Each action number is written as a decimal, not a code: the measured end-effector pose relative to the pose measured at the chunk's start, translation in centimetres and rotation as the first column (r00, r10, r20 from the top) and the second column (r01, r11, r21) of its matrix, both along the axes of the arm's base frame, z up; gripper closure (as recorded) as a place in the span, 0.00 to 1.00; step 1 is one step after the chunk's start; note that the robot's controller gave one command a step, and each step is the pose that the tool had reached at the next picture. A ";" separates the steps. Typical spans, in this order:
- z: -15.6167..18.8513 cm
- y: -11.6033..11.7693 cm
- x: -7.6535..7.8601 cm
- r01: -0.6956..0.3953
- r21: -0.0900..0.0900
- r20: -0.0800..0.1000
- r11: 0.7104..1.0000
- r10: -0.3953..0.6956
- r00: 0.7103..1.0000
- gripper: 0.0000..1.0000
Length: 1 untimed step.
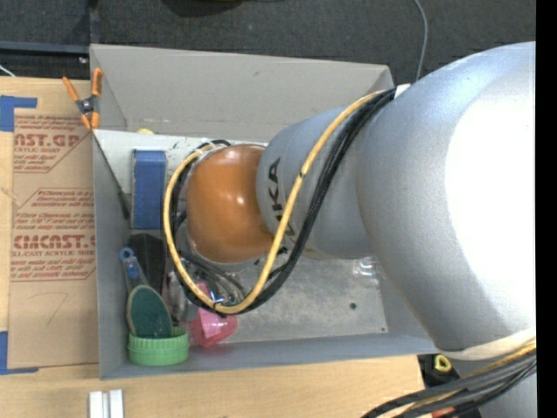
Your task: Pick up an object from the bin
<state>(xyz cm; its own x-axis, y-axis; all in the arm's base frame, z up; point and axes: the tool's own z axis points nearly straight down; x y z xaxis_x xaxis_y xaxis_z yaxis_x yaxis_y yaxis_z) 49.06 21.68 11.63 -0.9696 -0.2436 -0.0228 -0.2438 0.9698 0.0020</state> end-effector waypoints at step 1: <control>-1.0 -0.3 2.1 0.100 0.001 -0.001 0.995 -0.100 0.995 1.00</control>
Offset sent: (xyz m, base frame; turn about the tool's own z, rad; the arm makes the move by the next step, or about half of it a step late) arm -0.0118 -0.0048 -0.0383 -0.1221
